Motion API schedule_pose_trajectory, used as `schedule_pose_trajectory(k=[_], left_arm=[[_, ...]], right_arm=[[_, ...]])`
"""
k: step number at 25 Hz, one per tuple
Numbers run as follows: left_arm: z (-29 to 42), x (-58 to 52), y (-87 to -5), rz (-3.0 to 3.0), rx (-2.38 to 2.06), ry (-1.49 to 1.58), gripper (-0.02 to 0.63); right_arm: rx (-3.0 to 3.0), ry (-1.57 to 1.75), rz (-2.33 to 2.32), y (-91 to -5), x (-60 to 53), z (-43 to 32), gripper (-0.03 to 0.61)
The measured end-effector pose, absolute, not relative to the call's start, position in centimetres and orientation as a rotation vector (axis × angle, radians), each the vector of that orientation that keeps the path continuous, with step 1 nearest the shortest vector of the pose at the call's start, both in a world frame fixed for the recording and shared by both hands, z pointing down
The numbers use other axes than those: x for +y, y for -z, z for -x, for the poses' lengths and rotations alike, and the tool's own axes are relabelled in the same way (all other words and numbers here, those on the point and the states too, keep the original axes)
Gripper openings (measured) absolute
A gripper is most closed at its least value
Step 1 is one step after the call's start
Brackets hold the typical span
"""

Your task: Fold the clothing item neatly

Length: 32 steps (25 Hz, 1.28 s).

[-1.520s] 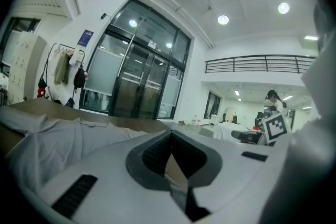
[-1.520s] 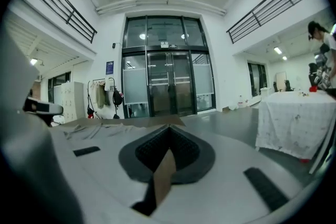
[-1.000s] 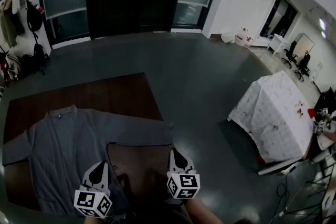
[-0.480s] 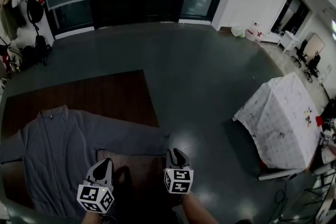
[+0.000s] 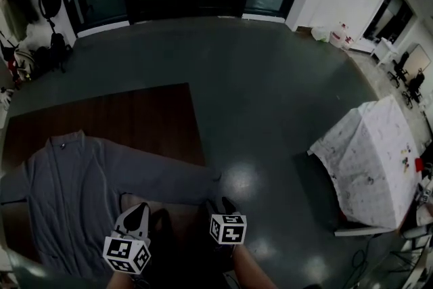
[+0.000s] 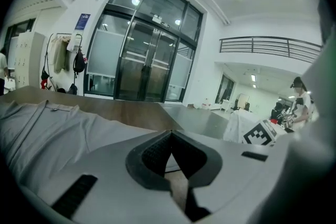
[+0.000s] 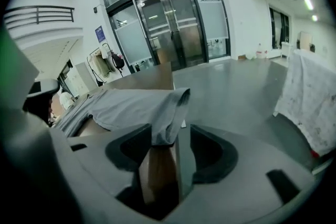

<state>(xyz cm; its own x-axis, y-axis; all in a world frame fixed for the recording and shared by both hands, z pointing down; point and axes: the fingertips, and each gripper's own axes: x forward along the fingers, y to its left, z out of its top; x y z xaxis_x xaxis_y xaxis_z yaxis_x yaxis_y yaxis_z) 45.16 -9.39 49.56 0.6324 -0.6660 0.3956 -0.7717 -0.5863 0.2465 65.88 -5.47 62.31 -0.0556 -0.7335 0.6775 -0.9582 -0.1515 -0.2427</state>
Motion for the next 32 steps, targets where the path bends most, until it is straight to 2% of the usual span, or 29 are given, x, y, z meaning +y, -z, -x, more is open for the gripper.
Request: schedule_pose_trajectory(k=[5,12,16,21,22,32], left_arm=[[-45.1,-9.6,-50.5,-2.445,-1.166,-0.396,0.009],[-45.4,-8.7,-50.7,-2.43,-1.175,-0.418,0.009],[-45.4,-8.1,-50.9,-2.426,-1.182,-0.424,0.009],[-44.9,-7.4,-50.8,-2.43,-1.2,-0.438,0.009],[-44.6,-7.2,-50.6,-2.428,-1.203,-0.434,0.009],[-37.9,-5.8,-49.1,-2.41,-1.252,-0.351,0.009]], right_arm=[[-1.85,-1.131,-1.844,-63.8,-6.4,-64.9,0.213],[-1.866,-1.082,-1.843,-63.4,-6.8,-65.0,0.21],[-1.833,-0.95,-1.845,-62.9,-6.3,-65.2,0.166],[-1.826,-0.813,-1.841,-61.9,-6.2,-65.0,0.059],[-1.824,-0.806,-1.849,-61.6,-6.1,-64.9,0.019],[-1.837,-0.734,-1.954,-56.6,-5.8,-62.9,0.012]])
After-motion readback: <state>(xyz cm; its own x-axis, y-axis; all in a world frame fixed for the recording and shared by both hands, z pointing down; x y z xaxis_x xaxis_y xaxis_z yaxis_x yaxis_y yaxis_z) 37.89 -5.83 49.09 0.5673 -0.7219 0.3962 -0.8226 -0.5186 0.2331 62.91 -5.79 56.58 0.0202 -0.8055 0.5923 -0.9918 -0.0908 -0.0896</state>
